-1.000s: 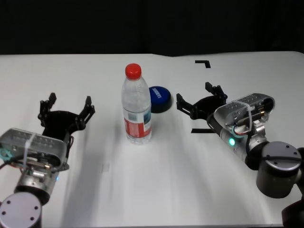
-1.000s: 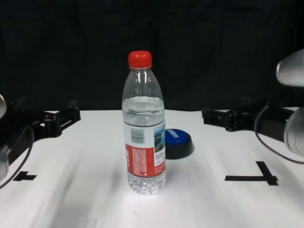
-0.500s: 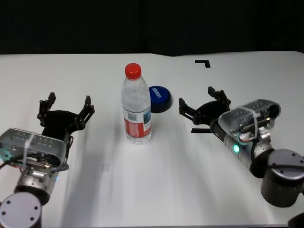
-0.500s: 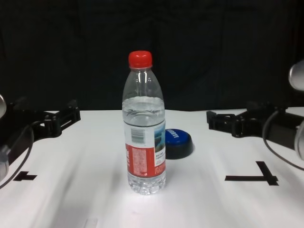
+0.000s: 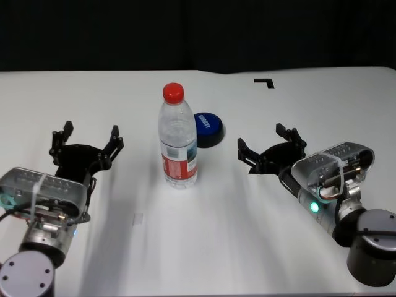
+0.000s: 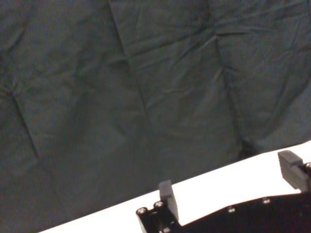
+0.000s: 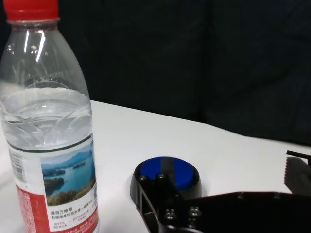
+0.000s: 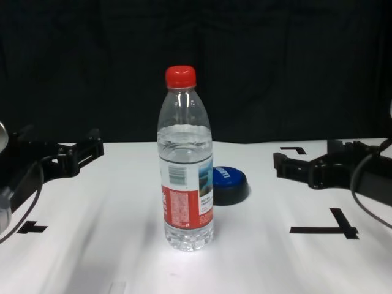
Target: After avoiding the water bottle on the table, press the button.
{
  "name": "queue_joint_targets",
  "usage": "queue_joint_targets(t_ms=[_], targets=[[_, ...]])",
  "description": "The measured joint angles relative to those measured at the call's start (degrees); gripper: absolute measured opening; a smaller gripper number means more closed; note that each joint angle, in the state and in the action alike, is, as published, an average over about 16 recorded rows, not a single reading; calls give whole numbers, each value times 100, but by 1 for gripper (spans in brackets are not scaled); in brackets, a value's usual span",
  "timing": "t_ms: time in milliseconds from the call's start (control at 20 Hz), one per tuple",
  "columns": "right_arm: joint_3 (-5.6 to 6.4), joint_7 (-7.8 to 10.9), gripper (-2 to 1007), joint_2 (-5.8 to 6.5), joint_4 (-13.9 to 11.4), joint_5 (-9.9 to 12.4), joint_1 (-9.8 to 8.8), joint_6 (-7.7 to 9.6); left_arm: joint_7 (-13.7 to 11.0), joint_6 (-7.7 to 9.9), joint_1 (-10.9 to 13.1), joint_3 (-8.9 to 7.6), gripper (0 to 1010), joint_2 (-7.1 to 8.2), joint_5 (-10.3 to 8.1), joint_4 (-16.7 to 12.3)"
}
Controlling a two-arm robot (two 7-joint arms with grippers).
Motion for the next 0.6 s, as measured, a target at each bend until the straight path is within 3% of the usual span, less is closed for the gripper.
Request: queue_joint_targets(t_ms=[600], targets=[[17,-15,1003,56,-465,10,-383,26,0,0,0,0,1003,0,0,0]])
